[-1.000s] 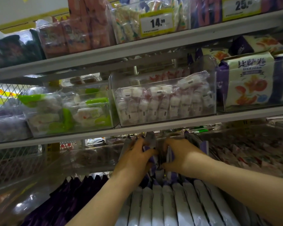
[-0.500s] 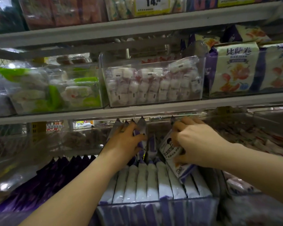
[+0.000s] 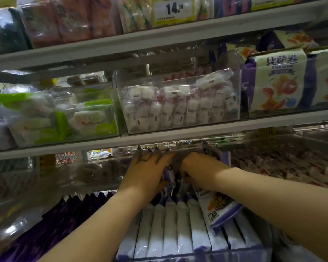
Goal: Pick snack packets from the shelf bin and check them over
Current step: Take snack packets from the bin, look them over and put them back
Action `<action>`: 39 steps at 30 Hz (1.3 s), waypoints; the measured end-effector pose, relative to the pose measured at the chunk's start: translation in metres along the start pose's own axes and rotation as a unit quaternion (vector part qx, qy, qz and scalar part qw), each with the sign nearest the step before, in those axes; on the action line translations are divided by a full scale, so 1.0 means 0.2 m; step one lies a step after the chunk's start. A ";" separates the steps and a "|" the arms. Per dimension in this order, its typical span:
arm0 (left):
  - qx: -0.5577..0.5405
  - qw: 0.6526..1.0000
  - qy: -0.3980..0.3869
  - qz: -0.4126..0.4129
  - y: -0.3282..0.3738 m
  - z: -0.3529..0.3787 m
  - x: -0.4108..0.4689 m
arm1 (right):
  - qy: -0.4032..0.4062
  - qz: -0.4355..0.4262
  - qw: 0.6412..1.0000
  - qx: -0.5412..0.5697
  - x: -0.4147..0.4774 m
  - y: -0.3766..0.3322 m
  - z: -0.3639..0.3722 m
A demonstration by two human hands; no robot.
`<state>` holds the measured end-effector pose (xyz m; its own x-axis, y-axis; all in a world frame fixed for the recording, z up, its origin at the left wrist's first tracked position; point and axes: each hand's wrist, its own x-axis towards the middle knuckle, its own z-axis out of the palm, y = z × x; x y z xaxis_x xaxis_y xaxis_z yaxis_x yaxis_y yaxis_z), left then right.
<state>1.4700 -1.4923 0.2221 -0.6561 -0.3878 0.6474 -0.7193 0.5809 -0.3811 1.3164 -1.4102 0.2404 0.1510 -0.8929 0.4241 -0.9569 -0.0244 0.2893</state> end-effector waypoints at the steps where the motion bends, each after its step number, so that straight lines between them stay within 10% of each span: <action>1: -0.001 1.000 0.002 -0.010 0.00 0.00 0.01 | 0.011 0.008 1.000 0.005 0.01 0.01 0.00; 27: 0.160 0.963 -0.207 0.072 0.13 0.05 0.05 | -0.051 -0.011 0.998 0.023 -0.12 0.05 -0.03; 39: 0.023 0.993 -0.073 0.086 0.06 -0.08 -0.14 | -0.181 -0.056 0.981 0.030 -0.38 0.08 -0.16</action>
<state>1.4834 -1.4638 0.2103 -0.7935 -0.3881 0.4687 -0.6018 0.6149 -0.5097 1.2983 -1.3279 0.2395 0.1678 -0.9842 0.0562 -0.9540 -0.1477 0.2609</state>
